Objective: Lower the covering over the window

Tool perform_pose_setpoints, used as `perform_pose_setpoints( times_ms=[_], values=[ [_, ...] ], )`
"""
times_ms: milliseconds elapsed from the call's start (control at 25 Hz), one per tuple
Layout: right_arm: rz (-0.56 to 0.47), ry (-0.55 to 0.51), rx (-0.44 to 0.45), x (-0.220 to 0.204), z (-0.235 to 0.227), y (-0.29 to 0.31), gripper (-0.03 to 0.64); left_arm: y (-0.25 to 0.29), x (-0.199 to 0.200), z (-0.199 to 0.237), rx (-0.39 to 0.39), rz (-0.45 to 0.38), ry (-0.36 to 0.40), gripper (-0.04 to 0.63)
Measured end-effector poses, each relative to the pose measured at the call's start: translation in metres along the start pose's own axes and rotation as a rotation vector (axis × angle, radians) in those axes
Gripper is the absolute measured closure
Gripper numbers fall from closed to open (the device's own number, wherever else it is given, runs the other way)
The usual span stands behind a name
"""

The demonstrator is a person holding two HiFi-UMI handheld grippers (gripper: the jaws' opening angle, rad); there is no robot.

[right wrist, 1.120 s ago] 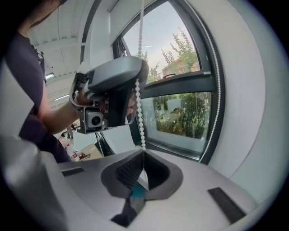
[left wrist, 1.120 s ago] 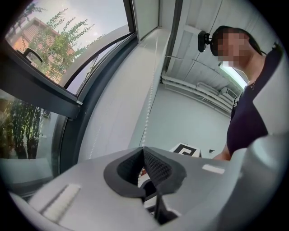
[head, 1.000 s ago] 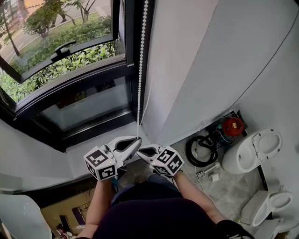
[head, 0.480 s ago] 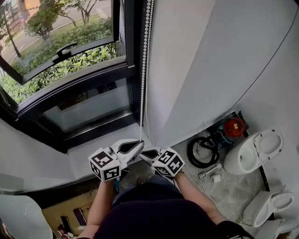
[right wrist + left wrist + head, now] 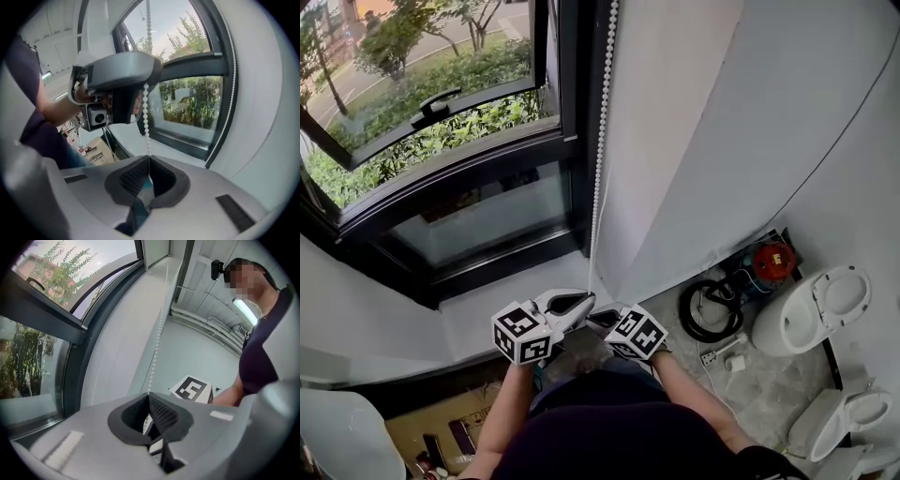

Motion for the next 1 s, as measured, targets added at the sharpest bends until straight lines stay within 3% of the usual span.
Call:
perform_pose_setpoints(
  times_ms=[800,880,1000],
  values=[
    [0.031,-0.027,-0.025,-0.002,-0.001,0.001,0.604,-0.002,-0.005,0.010,0.006,-0.036,-0.040,0.584],
    [0.035,-0.034,-0.030,-0.003,0.000,-0.001,0.604,-0.001,-0.008,0.008,0.009,-0.004,-0.020,0.584],
    [0.038,-0.039,-0.036,-0.003,0.001,-0.001,0.604,0.004,-0.033,0.011,0.026,0.128,0.013,0.584]
  ],
)
Point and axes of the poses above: the fingertips, and each gripper's own axes: y forward along the fingers, z to its left, x out of its top, the point moved 5 cm from there along -y, backward along the fingers
